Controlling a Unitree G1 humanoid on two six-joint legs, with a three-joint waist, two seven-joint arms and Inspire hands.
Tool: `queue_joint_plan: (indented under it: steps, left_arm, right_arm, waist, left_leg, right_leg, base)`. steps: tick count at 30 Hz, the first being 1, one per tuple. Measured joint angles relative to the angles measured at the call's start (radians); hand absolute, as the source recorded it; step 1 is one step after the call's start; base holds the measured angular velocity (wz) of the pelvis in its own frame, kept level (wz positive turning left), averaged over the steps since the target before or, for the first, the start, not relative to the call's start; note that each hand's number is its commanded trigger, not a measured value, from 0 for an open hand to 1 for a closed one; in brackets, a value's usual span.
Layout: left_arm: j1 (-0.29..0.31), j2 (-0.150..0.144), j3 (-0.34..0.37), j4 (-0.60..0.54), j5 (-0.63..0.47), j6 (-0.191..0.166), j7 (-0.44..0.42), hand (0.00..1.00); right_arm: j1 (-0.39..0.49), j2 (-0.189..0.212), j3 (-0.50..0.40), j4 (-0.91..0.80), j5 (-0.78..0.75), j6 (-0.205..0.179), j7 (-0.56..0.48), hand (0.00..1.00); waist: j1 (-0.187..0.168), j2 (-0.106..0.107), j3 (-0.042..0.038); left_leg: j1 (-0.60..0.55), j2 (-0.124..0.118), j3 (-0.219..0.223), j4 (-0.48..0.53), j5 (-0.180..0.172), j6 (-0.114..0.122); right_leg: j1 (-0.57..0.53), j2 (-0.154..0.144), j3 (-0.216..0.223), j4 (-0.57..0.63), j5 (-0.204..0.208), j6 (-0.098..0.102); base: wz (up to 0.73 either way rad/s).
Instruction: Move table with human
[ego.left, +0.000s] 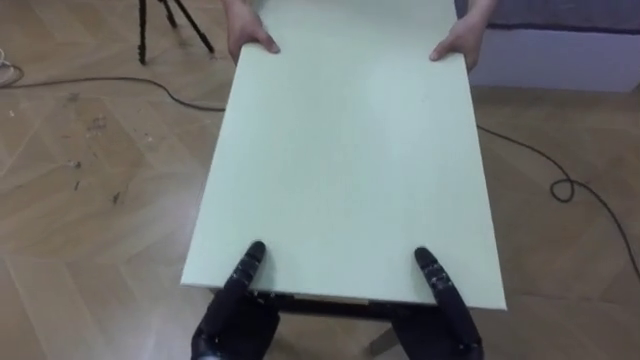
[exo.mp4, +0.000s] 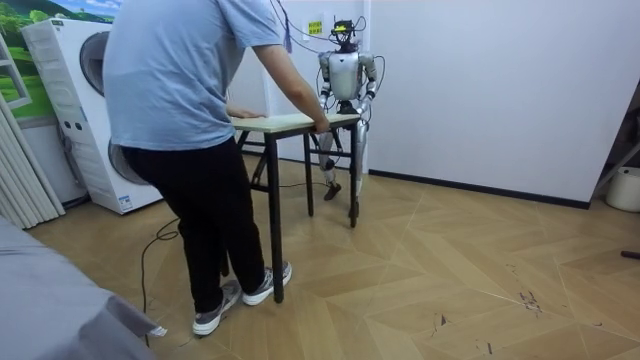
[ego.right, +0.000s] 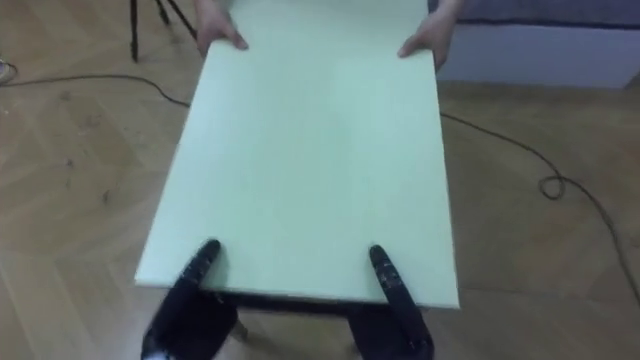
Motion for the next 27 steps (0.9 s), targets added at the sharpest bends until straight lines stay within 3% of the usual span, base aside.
queue_joint_plan:
  steps: [3,5,6,11,15,17,18,19,20,22,23,25,27]
  left_arm:
    - [-0.013,-0.002,0.009,-0.013,0.001,-0.002,-0.001,1.0]
    - [-0.022,-0.001,0.017,-0.021,0.001,-0.001,-0.001,1.0]
    - [-0.028,-0.002,0.021,-0.021,0.001,-0.002,-0.001,1.0]
    - [-0.014,0.002,0.017,-0.019,0.013,-0.001,-0.001,1.0]
    - [0.006,0.002,0.006,-0.015,0.017,0.002,-0.007,1.0]
    - [0.008,0.003,0.003,-0.015,0.021,0.002,-0.007,1.0]
    - [0.007,0.003,0.001,-0.015,0.021,0.001,-0.007,1.0]
    - [0.01,0.003,0.001,-0.014,0.021,-0.004,-0.007,1.0]
    - [0.015,0.001,0.004,-0.014,0.021,-0.005,-0.007,1.0]
    - [0.049,-0.008,0.015,-0.009,0.001,-0.005,-0.016,1.0]
    - [0.055,-0.012,0.015,-0.009,0.001,-0.004,-0.017,1.0]
    - [0.072,-0.015,0.015,-0.01,-0.015,0.007,-0.026,1.0]
    - [0.079,-0.016,0.015,-0.011,-0.027,0.013,-0.026,1.0]
  right_arm:
    - [-0.031,-0.007,0.001,0.0,0.0,-0.007,0.001,1.0]
    - [-0.048,-0.007,-0.001,0.0,0.0,-0.005,0.002,1.0]
    - [-0.061,-0.005,0.0,0.007,-0.001,-0.003,0.002,1.0]
    - [-0.043,-0.002,-0.002,0.016,0.003,-0.001,0.014,1.0]
    - [-0.016,-0.004,0.0,0.018,-0.004,-0.008,0.029,1.0]
    - [-0.009,-0.004,0.0,0.018,-0.003,-0.01,0.03,1.0]
    - [-0.009,-0.004,0.0,0.018,-0.003,-0.012,0.03,1.0]
    - [-0.01,-0.005,0.004,0.019,-0.003,-0.016,0.03,1.0]
    - [-0.01,-0.007,0.007,0.019,-0.007,-0.016,0.03,1.0]
    - [-0.014,-0.01,0.016,0.024,-0.034,-0.016,0.03,1.0]
    - [-0.016,-0.017,0.017,0.026,-0.039,-0.016,0.03,1.0]
    - [-0.025,-0.042,0.022,0.025,-0.049,-0.014,0.034,1.0]
    - [-0.025,-0.045,0.022,0.018,-0.06,-0.013,0.034,1.0]
  waist:
    - [0.03,0.008,0.006]
    - [0.045,0.009,0.007]
    - [0.05,0.016,0.0099]
    - [0.048,0.025,0.0133]
    - [0.068,0.053,0.0121]
    - [0.079,0.068,0.0093]
    - [0.1,0.074,0.0062]
    - [0.125,0.074,0.0066]
    - [0.132,0.07,0.009]
    - [0.155,0.083,0.0136]
    - [0.157,0.09,0.0137]
    - [0.153,0.123,0.0194]
    - [0.144,0.148,0.0199]
  left_leg:
    - [-0.073,0.033,0.006,0.036,0.017,-0.008]
    - [-0.11,0.059,0.012,0.031,0.036,-0.013]
    - [-0.127,0.073,0.009,0.031,0.053,-0.019]
    - [-0.135,0.105,-0.035,-0.035,0.138,-0.047]
    - [-0.12,0.128,-0.051,-0.082,0.204,-0.056]
    - [-0.101,0.137,-0.063,-0.138,0.253,-0.077]
    - [-0.084,0.139,-0.089,-0.189,0.294,-0.122]
    - [-0.075,0.144,-0.116,-0.171,0.291,-0.133]
    - [-0.075,0.144,-0.116,-0.119,0.249,-0.129]
    - [-0.074,0.147,-0.119,0.165,0.036,-0.129]
    - [-0.074,0.147,-0.127,0.226,0.0,-0.127]
    - [-0.059,0.149,-0.166,0.451,-0.097,-0.126]
    - [-0.002,0.156,-0.167,0.574,-0.119,-0.121]
  right_leg:
    - [0.009,0.046,-0.005,-0.158,-0.044,-0.014]
    - [0.006,0.071,-0.025,-0.231,-0.05,-0.023]
    - [0.002,0.092,-0.043,-0.266,-0.046,-0.037]
    - [-0.018,0.157,-0.07,-0.291,-0.017,-0.081]
    - [-0.024,0.193,-0.081,-0.286,-0.001,-0.11]
    - [-0.029,0.217,-0.081,-0.294,0.009,-0.129]
    - [-0.043,0.228,-0.084,-0.298,0.021,-0.148]
    - [-0.055,0.221,-0.095,-0.299,0.032,-0.169]
    - [-0.056,0.211,-0.115,-0.297,0.033,-0.178]
    - [-0.057,0.18,-0.183,-0.284,0.04,-0.19]
    - [-0.057,0.178,-0.2,-0.283,0.043,-0.193]
    - [-0.058,0.182,-0.264,-0.28,0.05,-0.205]
    - [-0.059,0.184,-0.31,-0.273,0.048,-0.211]
  base:
    - [-0.29]
    - [-0.24]
    - [-0.11]
    - [0.08]
    - [0.0]
    - [-0.08]
    - [-0.36]
    - [-0.48]
    - [-0.74]
    - [-0.71]
    - [-0.5]
    - [-0.3]
    - [-0.07]
